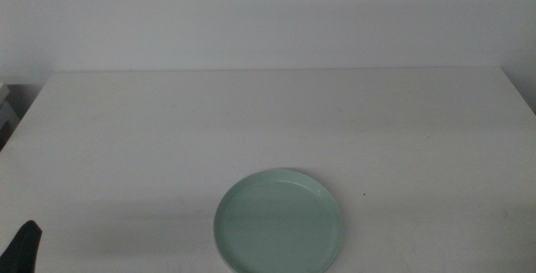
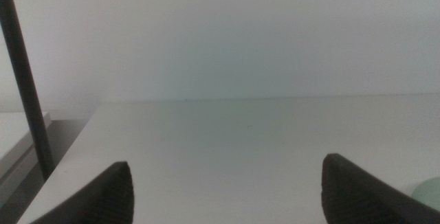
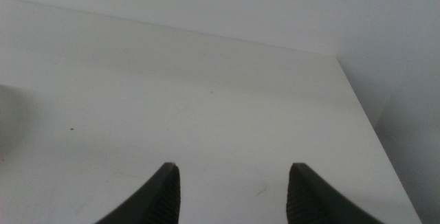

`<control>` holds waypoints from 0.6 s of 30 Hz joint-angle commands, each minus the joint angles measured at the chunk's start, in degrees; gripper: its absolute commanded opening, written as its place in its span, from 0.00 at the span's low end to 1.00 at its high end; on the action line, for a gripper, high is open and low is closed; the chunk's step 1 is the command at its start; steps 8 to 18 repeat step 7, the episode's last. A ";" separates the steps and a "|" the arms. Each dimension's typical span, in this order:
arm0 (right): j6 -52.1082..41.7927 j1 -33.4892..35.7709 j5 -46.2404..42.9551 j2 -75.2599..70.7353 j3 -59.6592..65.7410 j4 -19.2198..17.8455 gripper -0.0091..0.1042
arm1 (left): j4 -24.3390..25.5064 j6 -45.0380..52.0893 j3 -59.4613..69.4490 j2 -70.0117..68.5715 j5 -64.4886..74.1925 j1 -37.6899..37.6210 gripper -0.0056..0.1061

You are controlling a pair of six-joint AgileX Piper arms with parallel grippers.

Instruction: Stack the three bowls on top of each other.

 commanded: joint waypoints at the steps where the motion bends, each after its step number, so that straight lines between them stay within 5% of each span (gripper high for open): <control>1: -0.20 -0.39 -3.57 -1.51 -0.30 -0.40 0.44 | -0.73 -0.40 -0.22 -0.69 -4.30 -0.29 0.95; 18: -0.20 -0.39 -2.96 -1.51 -0.30 -0.74 0.44 | -0.67 -0.40 -0.22 -0.69 -4.31 -0.29 0.95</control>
